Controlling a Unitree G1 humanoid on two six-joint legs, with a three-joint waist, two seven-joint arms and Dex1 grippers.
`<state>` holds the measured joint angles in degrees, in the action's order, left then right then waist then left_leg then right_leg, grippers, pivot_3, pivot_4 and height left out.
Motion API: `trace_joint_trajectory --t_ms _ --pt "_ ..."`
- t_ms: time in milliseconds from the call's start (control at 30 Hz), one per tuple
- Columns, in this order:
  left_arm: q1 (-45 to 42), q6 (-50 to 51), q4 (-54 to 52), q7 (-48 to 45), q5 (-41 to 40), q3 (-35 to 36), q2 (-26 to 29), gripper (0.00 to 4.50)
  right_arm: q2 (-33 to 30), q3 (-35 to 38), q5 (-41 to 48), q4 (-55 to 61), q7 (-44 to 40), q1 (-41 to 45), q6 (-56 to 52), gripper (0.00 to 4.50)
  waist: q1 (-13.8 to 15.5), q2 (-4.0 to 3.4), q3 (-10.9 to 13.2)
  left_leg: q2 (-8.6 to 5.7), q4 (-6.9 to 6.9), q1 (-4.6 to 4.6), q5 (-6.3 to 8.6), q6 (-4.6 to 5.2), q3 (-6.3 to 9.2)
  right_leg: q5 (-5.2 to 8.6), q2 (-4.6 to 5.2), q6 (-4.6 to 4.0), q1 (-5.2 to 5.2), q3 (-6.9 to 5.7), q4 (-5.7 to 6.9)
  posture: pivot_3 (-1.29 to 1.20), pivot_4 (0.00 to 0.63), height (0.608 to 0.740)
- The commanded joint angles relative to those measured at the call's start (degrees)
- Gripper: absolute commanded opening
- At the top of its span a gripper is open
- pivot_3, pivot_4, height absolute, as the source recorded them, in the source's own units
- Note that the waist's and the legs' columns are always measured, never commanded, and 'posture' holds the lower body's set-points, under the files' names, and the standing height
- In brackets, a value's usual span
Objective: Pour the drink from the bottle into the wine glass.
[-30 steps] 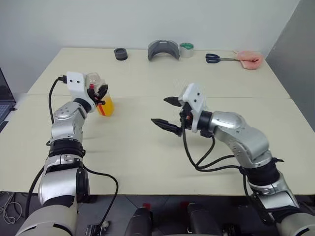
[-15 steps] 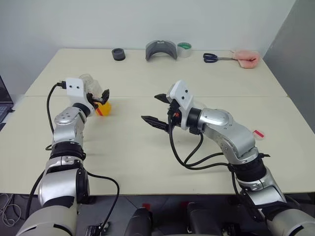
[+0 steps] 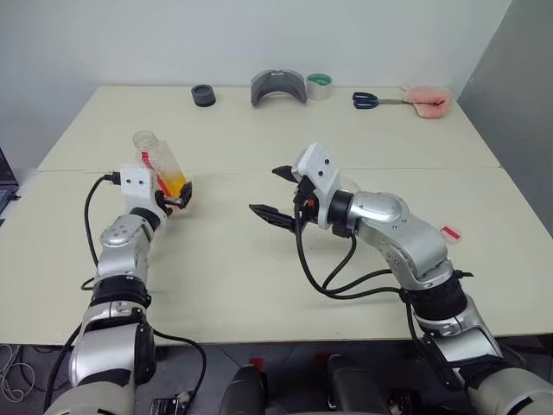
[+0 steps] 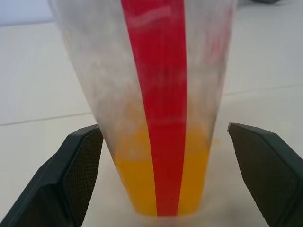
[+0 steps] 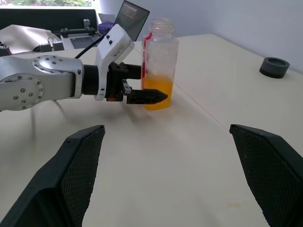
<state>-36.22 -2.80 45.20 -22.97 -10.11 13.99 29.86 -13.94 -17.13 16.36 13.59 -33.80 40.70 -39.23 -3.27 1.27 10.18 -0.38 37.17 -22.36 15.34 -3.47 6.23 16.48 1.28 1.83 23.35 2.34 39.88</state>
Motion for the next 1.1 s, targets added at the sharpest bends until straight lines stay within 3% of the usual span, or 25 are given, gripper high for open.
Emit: trace_joint_trajectory --t_ms 33,133,367,533,767,1100 --pt "2.2 -1.4 -4.9 0.7 0.3 0.4 0.2 4.48 -0.6 -0.3 -0.8 3.5 0.1 -0.7 0.2 4.5 0.0 0.01 0.0 0.0 0.0 0.0 0.0 0.0 0.0 0.0 0.0 0.0 0.0 0.0 0.0 0.0 0.15 0.74" --pt "7.3 -0.2 -11.1 1.0 -0.6 0.9 -0.5 4.48 -3.6 -1.7 -4.1 5.7 0.5 -1.6 0.7 4.5 0.0 0.01 0.0 0.0 0.0 0.0 0.0 0.01 -0.01 0.0 0.02 0.0 0.0 0.02 0.0 0.0 0.15 0.74" --pt "26.2 8.0 -36.8 -4.8 -5.7 -1.2 -2.2 4.48 -12.3 -2.1 -10.9 16.9 3.5 -9.4 -2.1 4.5 0.2 0.03 0.0 0.13 -0.06 -0.02 0.01 0.02 0.02 0.01 0.33 -0.01 0.0 0.02 -0.07 0.0 0.15 0.74" --pt "32.1 12.6 -49.1 -11.2 -8.2 -6.0 -1.8 4.48 -17.3 -2.2 -19.4 19.7 9.2 -16.2 -2.5 4.5 1.2 0.05 0.0 0.05 -0.06 -0.01 0.01 0.02 -0.04 0.01 0.24 0.0 -0.12 -0.03 -0.13 0.0 0.15 0.74" --pt "27.7 10.7 -51.4 -18.3 -4.2 -14.1 0.5 4.48 -21.6 -7.9 -35.6 15.9 15.9 -19.9 -6.4 4.5 1.2 0.06 0.0 0.06 -0.1 0.0 0.0 0.01 -0.26 0.02 -0.07 0.0 -0.13 0.0 -0.28 0.0 0.15 0.74" --pt "18.0 7.6 -46.6 -23.2 -1.9 -18.7 -0.8 4.48 -13.5 -16.4 -54.1 1.1 23.9 -16.3 -11.0 4.5 1.1 0.07 -0.1 0.05 -0.08 0.02 -0.01 -0.01 -0.41 0.01 -0.1 0.0 -0.13 0.07 -0.26 0.0 0.15 0.74"
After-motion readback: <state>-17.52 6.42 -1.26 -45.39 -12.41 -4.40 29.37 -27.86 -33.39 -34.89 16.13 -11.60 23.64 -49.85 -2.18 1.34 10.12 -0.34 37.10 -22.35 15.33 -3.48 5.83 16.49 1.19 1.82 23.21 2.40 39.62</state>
